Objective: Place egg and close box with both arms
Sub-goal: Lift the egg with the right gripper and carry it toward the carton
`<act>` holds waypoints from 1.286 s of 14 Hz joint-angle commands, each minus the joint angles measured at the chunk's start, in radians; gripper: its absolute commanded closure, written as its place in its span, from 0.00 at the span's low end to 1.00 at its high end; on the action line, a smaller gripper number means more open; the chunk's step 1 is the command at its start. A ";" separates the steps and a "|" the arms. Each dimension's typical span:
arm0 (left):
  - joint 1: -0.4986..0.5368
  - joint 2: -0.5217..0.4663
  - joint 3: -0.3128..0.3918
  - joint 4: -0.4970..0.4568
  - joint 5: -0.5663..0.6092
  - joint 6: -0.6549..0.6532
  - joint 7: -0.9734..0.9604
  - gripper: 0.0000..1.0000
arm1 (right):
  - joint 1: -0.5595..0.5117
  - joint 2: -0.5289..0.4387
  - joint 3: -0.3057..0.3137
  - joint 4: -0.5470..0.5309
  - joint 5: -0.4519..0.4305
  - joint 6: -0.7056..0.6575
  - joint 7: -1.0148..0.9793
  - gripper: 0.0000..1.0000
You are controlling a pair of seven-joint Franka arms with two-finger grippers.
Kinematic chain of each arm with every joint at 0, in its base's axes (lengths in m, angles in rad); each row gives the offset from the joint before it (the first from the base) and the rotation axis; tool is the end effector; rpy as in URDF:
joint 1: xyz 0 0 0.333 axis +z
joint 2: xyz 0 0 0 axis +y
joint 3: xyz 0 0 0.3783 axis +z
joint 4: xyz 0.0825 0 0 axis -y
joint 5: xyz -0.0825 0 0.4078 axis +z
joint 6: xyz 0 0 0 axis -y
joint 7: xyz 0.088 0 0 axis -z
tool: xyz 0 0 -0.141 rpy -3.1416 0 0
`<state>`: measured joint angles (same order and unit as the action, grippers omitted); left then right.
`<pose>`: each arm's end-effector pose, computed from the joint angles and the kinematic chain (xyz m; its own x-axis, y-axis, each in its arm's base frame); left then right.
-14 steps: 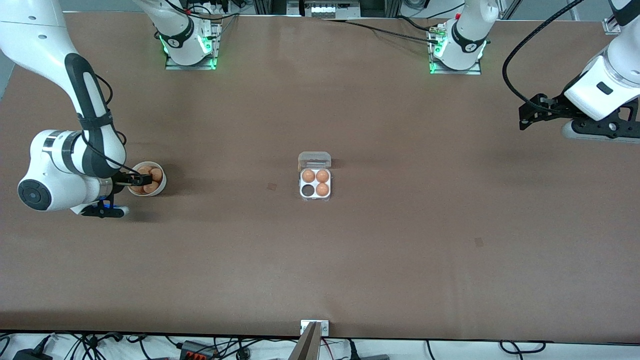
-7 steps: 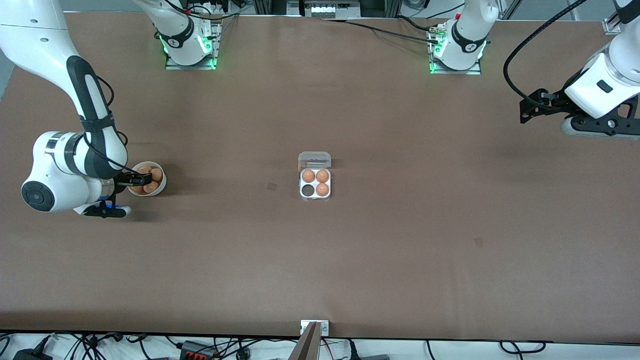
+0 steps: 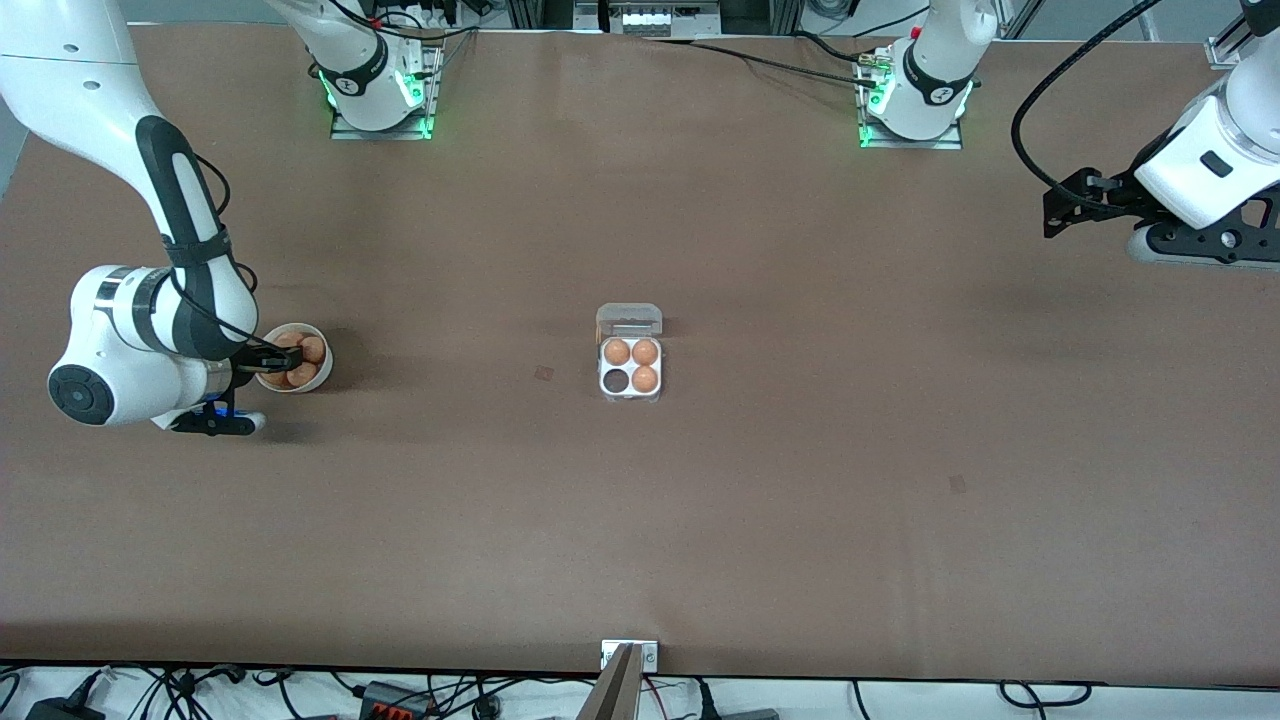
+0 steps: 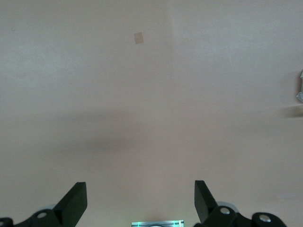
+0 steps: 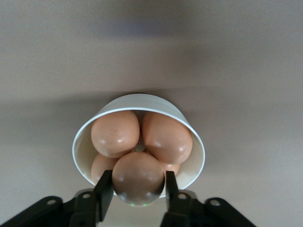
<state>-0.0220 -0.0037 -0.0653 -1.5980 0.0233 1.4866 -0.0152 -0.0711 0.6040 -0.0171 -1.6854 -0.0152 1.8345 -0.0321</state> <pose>0.5612 -0.0457 0.6349 0.9918 -0.0696 -0.1071 -0.0726 -0.9970 -0.0252 0.6585 -0.0590 0.2259 0.8970 -0.0447 -0.4398 -0.0463 -0.9989 0.0070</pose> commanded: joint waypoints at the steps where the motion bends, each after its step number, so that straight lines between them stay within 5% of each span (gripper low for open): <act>1: 0.008 0.011 -0.002 0.033 -0.014 -0.025 0.004 0.00 | -0.012 0.007 0.008 0.018 0.000 -0.006 -0.021 0.67; 4: 0.008 0.011 -0.002 0.032 -0.016 -0.026 0.004 0.00 | -0.010 0.005 0.008 0.058 0.003 -0.021 -0.118 0.86; 8: 0.007 0.011 -0.002 0.033 -0.014 -0.025 0.004 0.00 | -0.004 -0.001 0.019 0.206 0.003 -0.185 -0.118 0.86; 11: 0.005 0.011 -0.002 0.033 -0.014 -0.023 0.006 0.00 | 0.011 -0.001 0.086 0.344 0.007 -0.267 -0.109 0.86; 14: 0.005 0.011 -0.002 0.033 -0.014 -0.023 0.006 0.00 | 0.046 0.002 0.186 0.371 0.038 -0.191 -0.054 0.86; 18: 0.002 0.013 -0.002 0.033 -0.014 -0.023 0.004 0.00 | 0.232 0.023 0.190 0.371 0.040 -0.020 0.004 0.88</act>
<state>-0.0224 -0.0037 -0.0657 -1.5959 0.0233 1.4862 -0.0152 0.0824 0.6016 0.1763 -1.3343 0.0187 1.7595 -0.0707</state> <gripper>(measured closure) 0.000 0.529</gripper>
